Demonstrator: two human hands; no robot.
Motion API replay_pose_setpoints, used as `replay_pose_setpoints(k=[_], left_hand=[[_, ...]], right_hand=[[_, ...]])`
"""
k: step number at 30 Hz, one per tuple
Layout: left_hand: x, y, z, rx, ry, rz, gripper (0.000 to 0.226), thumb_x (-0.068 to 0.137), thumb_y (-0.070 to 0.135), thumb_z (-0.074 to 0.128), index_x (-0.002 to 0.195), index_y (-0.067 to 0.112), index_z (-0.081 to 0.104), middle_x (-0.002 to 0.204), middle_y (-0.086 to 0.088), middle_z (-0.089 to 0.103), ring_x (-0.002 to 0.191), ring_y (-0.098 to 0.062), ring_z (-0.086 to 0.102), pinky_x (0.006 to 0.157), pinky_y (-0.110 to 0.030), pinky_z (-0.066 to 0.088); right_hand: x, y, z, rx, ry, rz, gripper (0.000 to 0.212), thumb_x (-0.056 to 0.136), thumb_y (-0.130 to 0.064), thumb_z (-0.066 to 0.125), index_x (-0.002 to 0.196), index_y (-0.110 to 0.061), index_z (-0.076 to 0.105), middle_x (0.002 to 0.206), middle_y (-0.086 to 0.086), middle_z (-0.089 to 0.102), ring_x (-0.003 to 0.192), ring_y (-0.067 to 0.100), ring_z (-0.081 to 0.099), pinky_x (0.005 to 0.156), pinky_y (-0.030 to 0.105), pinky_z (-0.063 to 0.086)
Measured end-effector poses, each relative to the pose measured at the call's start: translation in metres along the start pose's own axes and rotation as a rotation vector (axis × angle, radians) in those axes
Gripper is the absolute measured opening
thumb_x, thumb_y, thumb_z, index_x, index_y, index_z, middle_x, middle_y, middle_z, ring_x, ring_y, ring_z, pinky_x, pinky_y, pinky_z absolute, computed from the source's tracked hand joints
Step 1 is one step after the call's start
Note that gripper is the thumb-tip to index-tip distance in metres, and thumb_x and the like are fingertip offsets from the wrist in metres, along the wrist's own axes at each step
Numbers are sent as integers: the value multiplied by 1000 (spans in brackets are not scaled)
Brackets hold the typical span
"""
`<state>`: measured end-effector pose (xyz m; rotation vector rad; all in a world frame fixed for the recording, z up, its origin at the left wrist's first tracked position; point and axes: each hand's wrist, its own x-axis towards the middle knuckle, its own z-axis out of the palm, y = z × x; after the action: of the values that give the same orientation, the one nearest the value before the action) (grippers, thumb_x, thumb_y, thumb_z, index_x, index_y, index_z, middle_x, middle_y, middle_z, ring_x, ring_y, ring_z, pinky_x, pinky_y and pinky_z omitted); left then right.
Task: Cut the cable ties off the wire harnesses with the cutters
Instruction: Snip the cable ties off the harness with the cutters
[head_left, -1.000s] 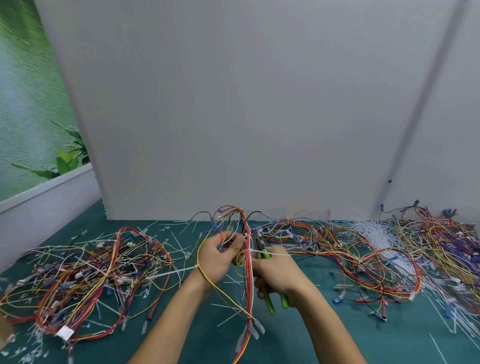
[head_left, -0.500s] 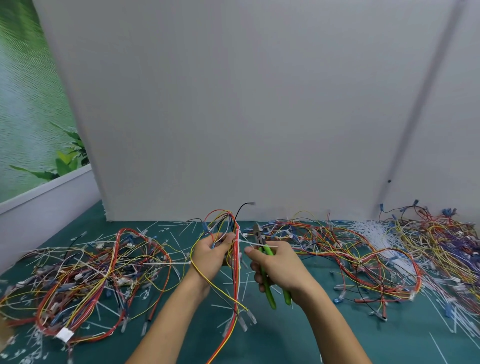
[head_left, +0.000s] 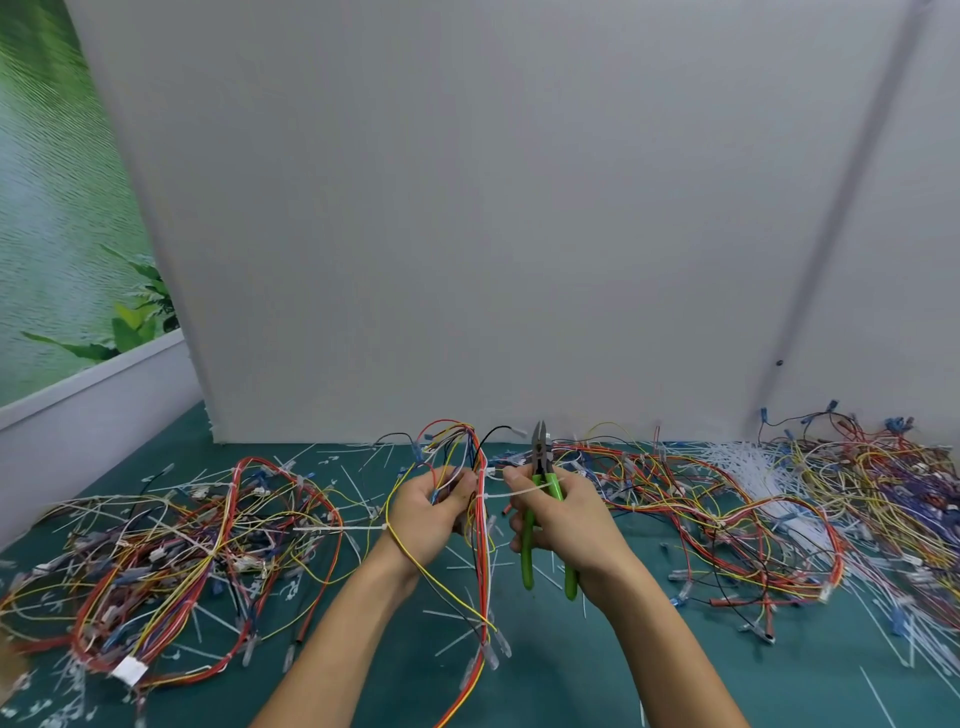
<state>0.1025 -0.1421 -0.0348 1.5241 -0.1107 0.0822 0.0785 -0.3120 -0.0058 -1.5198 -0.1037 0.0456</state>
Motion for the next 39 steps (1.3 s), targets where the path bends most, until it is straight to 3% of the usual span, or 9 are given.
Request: replay_pose_setpoints(k=[8, 15, 19, 23, 26, 30, 32, 34, 39], left_hand=[[-2, 1, 3, 44, -69, -9, 14, 103, 19, 55, 93, 9, 59, 64, 9, 58, 54, -3, 53, 66, -25, 51], [0, 3, 3, -43, 33, -98, 19, 89, 20, 74, 87, 5, 63, 65, -5, 62, 62, -26, 53, 68, -41, 46], [0, 1, 2, 24, 59, -190, 37, 85, 31, 79, 86, -5, 70, 76, -13, 62, 73, -26, 53, 73, -42, 47], [1, 0, 1, 24, 60, -221, 44, 80, 42, 82, 56, 18, 54, 53, -4, 55, 45, -21, 55, 57, -31, 49], [3, -1, 0, -11, 82, -223, 47, 79, 38, 84, 44, 20, 58, 53, -10, 57, 47, -25, 62, 52, -28, 51], [0, 2, 0, -49, 63, -215, 33, 78, 37, 84, 70, 9, 68, 66, -14, 66, 67, -30, 67, 71, -47, 58], [-1, 4, 0, -143, -16, -242, 39, 70, 40, 83, 84, 5, 73, 69, -9, 68, 65, -22, 69, 64, -41, 59], [-1, 6, 0, -231, -93, -259, 31, 74, 39, 78, 82, 9, 75, 73, -6, 67, 64, -16, 66, 56, -32, 54], [1, 7, 1, -331, -165, -228, 27, 79, 37, 77, 86, 13, 71, 73, -5, 58, 63, -15, 57, 55, -29, 49]], right_hand=[[2, 3, -2, -6, 7, -11, 27, 99, -27, 67, 108, -2, 64, 75, 6, 57, 65, 16, 59, 67, 36, 62], [2, 6, -2, -237, 9, -83, 23, 102, -33, 62, 96, -11, 63, 72, 3, 58, 65, 10, 59, 72, 40, 63], [-1, 8, 2, -399, -43, -109, 36, 100, -43, 62, 93, -8, 61, 68, 1, 58, 63, 11, 58, 69, 39, 61], [1, 9, 3, -436, -26, -79, 44, 99, -49, 61, 91, -5, 58, 65, 0, 56, 61, 14, 57, 73, 49, 60], [2, 10, 0, -401, -26, -27, 36, 100, -45, 62, 87, -12, 57, 69, 1, 52, 61, 13, 54, 66, 39, 63], [2, 10, 0, -359, -41, 9, 36, 99, -47, 62, 88, -14, 58, 75, 4, 53, 64, 14, 54, 62, 27, 59], [2, 9, 0, -347, -55, 23, 36, 99, -47, 62, 91, -12, 62, 76, 5, 55, 65, 15, 56, 62, 28, 58], [1, 9, 0, -332, -69, 28, 36, 100, -46, 62, 92, -11, 64, 76, 5, 55, 66, 15, 56, 61, 28, 58], [2, 12, 0, -372, -79, -13, 26, 101, -40, 62, 86, -19, 67, 71, 0, 57, 64, 12, 55, 61, 28, 59]])
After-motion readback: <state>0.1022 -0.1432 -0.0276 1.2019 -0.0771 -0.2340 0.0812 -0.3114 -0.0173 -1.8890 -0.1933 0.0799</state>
